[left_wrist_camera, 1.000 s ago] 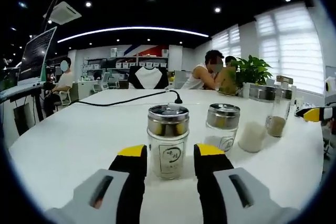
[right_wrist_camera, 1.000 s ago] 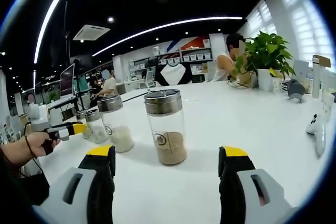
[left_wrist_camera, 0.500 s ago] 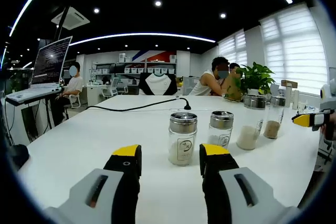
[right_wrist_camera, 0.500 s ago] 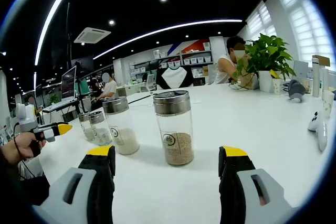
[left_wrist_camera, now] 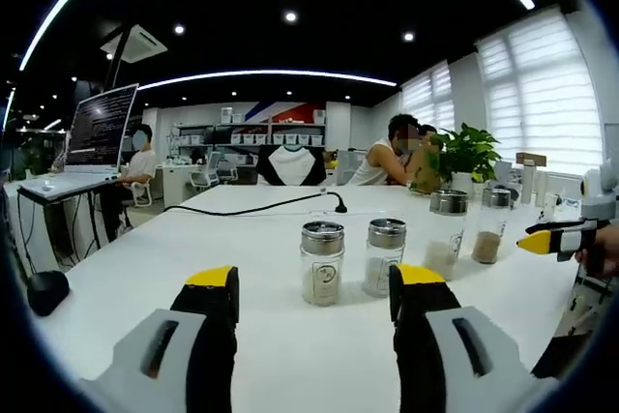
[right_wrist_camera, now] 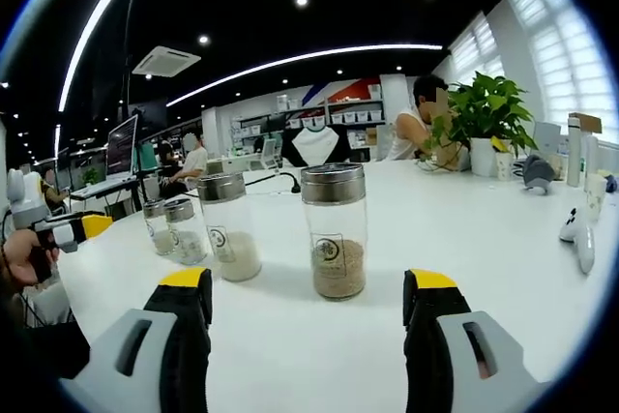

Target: Rotate the seasoning bottle until the label or dispensing opening points toward the visible target arrow and the bottle remains upright within the marked orientation range

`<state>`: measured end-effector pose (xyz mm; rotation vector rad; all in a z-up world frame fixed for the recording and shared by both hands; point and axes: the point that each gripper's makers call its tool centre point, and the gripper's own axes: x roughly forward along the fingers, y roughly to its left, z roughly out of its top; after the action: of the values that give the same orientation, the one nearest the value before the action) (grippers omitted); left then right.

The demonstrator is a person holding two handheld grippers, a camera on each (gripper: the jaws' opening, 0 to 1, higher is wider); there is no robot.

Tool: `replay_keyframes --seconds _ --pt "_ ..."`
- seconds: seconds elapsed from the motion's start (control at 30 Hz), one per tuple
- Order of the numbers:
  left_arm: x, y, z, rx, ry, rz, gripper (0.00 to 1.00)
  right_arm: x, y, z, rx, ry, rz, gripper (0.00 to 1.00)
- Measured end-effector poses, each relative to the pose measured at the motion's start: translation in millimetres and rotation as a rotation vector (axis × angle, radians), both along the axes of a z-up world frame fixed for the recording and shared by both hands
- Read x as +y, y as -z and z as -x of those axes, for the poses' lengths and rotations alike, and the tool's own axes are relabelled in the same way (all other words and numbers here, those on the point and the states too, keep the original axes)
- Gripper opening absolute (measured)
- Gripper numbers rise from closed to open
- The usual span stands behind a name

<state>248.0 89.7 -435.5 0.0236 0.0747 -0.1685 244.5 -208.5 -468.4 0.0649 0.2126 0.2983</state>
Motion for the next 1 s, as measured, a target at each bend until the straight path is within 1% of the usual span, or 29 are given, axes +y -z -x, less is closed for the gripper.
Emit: replay_keyframes --seconds 0.03,0.13,0.3,0.47,0.53,0.63,0.8,0.9,1.0 --pt "0 -1.9 0.5 -0.006 0.0 -0.006 0.71 1 -0.5 1 -0.004 0.0 0.0 0.83" --pt "1 -9.4 3.2 -0.024 -0.005 0.036 0.74 3 -3.8 3 -0.018 -0.002 0.001 0.83" --pt "-2 -10.2 4.0 -0.026 0.008 0.074 0.82 4 -7.0 6 -0.031 -0.005 0.002 0.85" --pt "-2 -16.5 4.2 -0.043 0.006 0.063 0.9 4 -9.2 6 -0.036 0.0 0.004 0.89" --pt "-2 -18.1 4.7 -0.049 0.004 0.064 0.91 4 -10.2 6 -0.038 0.0 0.007 0.9" --pt "-2 -17.6 6.0 -0.05 0.007 0.051 0.92 2 -10.7 6 -0.04 0.008 0.006 0.93" --pt "-3 -15.4 6.1 -0.042 0.013 0.048 1.0 1 -10.5 6 -0.04 0.014 0.006 0.98" --pt "-4 -12.5 6.4 -0.032 0.013 0.032 1.0 1 -7.2 6 -0.025 0.014 0.011 0.99" --pt "-5 -11.0 7.9 -0.032 0.015 0.026 1.0 -1 -7.0 6 -0.028 0.019 -0.003 0.99"
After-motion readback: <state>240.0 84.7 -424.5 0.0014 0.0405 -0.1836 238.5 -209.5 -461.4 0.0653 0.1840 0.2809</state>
